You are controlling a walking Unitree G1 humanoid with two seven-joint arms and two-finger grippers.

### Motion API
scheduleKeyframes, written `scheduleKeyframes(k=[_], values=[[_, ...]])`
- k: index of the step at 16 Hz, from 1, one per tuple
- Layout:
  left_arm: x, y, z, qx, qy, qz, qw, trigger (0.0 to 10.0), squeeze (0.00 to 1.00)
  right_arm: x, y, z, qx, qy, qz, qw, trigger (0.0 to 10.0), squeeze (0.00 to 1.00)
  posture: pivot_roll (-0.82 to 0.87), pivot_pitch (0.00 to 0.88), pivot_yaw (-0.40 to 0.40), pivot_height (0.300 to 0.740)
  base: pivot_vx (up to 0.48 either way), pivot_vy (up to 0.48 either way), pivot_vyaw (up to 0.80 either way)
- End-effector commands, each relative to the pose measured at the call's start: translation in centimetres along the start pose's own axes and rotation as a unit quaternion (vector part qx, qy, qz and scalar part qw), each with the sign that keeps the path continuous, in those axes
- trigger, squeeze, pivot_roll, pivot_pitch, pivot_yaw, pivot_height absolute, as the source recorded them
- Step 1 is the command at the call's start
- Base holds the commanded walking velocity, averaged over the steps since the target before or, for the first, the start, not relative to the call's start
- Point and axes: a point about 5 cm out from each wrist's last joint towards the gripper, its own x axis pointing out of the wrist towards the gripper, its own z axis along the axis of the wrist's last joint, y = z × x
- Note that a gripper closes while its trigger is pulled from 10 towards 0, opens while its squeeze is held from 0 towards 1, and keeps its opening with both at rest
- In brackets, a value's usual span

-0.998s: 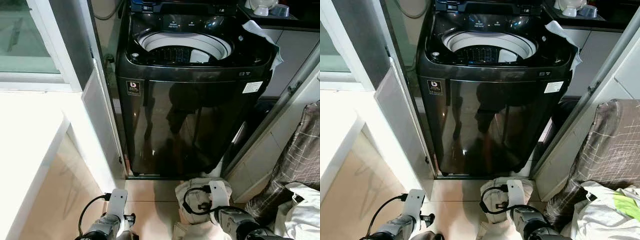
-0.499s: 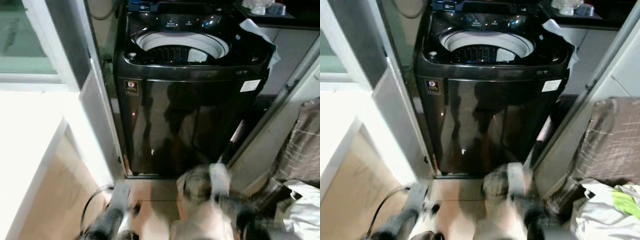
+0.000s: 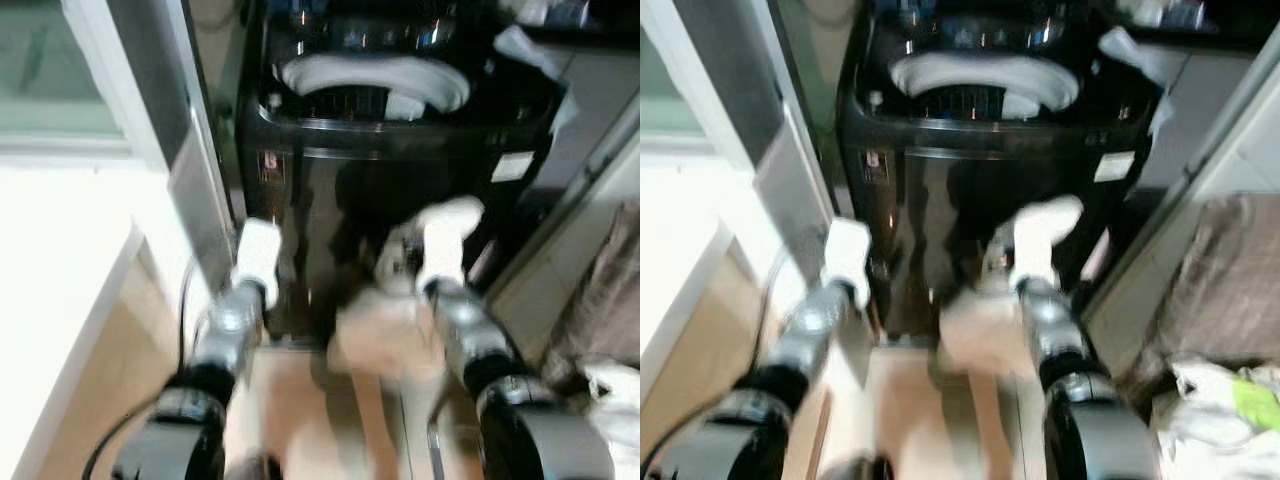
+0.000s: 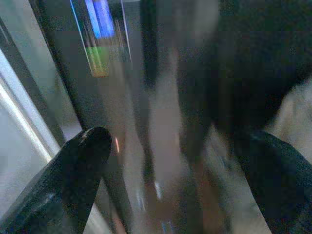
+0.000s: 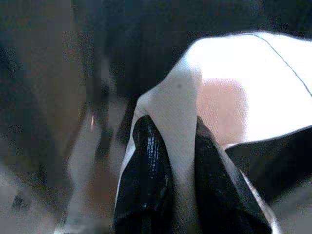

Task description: Clothes washing

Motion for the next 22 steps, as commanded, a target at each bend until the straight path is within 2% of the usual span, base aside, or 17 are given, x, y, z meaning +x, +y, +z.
scheduleKeyframes(k=[1,2,3,4,5,6,8,10,12,14,17,19,22], values=[[0.3,0.0,3.3,0.004,-0.066,-0.011,0.998,10.0,0.0,0.2,-0.5,4.8,-0.011,-0.118,-0.015,0.993,10.0,0.0,-0.03,0.0,-0.019,0.74,0.0,0.0,0.0],[-0.1,0.2,4.9,0.0,-0.095,-0.012,0.995,10.0,0.0,-0.6,-0.8,6.2,-0.019,-0.157,-0.023,0.987,10.0,0.0,-0.03,0.0,-0.019,0.74,0.0,0.0,0.0],[-0.5,0.3,5.5,-0.001,-0.105,-0.012,0.994,10.0,0.0,-1.1,-1.0,6.8,-0.021,-0.173,-0.026,0.984,10.0,0.0,-0.03,0.0,-0.02,0.74,0.0,0.0,0.0],[-1.6,0.5,6.7,0.004,-0.132,-0.02,0.991,10.0,0.0,-2.6,-1.5,7.9,-0.031,-0.212,-0.026,0.976,10.0,0.0,-0.04,0.0,-0.02,0.74,0.0,0.0,0.0],[-2.5,0.5,7.4,0.003,-0.143,-0.029,0.989,10.0,0.0,-3.8,-2.0,8.2,-0.041,-0.23,-0.026,0.972,10.0,0.0,-0.04,0.0,-0.017,0.74,0.0,0.0,0.0],[-2.9,0.4,7.6,-0.002,-0.143,-0.033,0.989,10.0,0.0,-4.1,-2.2,8.1,-0.046,-0.231,-0.028,0.971,10.0,0.0,-0.04,0.0,-0.017,0.74,0.0,0.0,0.0],[-4.8,-0.4,8.0,-0.013,-0.139,-0.085,0.987,10.0,0.0,-6.3,-3.7,5.0,-0.058,-0.184,-0.039,0.981,10.0,0.0,-0.03,0.0,-0.017,0.74,0.0,0.0,0.0],[-6.2,-0.8,6.7,-0.024,-0.119,-0.093,0.988,10.0,0.0,-7.4,-3.3,4.2,-0.054,-0.168,-0.036,0.984,10.0,0.0,-0.04,0.0,-0.018,0.74,0.0,0.0,0.0],[-5.8,-1.9,6.2,-0.021,-0.107,-0.098,0.989,10.0,0.0,-6.5,-1.9,5.6,-0.06,-0.199,-0.021,0.978,10.0,0.0,-0.05,0.0,-0.02,0.74,0.0,0.0,0.0],[-5.5,-2.4,6.5,-0.016,-0.108,-0.103,0.989,10.0,0.0,-5.6,-1.4,6.1,-0.059,-0.194,-0.016,0.979,10.0,0.0,-0.04,0.0,-0.019,0.74,0.0,0.0,-0.78],[-5.1,-2.1,6.9,0.001,-0.11,-0.087,0.99,10.0,0.0,-4.5,-0.7,6.3,-0.062,-0.181,0.011,0.981,10.0,0.0,-0.04,0.0,-0.016,0.74,0.0,0.0,-0.26],[-4.9,-1.8,6.9,0.011,-0.109,-0.069,0.992,10.0,0.0,-3.8,-0.2,6.1,-0.046,-0.164,0.026,0.985,10.0,0.0,-0.04,0.0,-0.017,0.74,0.0,0.0,0.0],[-4.6,-1.6,8.4,0.026,-0.148,-0.034,0.988,10.0,0.0,-3.6,0.3,7.7,-0.045,-0.196,0.029,0.979,10.0,0.0,-0.03,0.0,-0.019,0.74,0.235,0.0,0.0]])
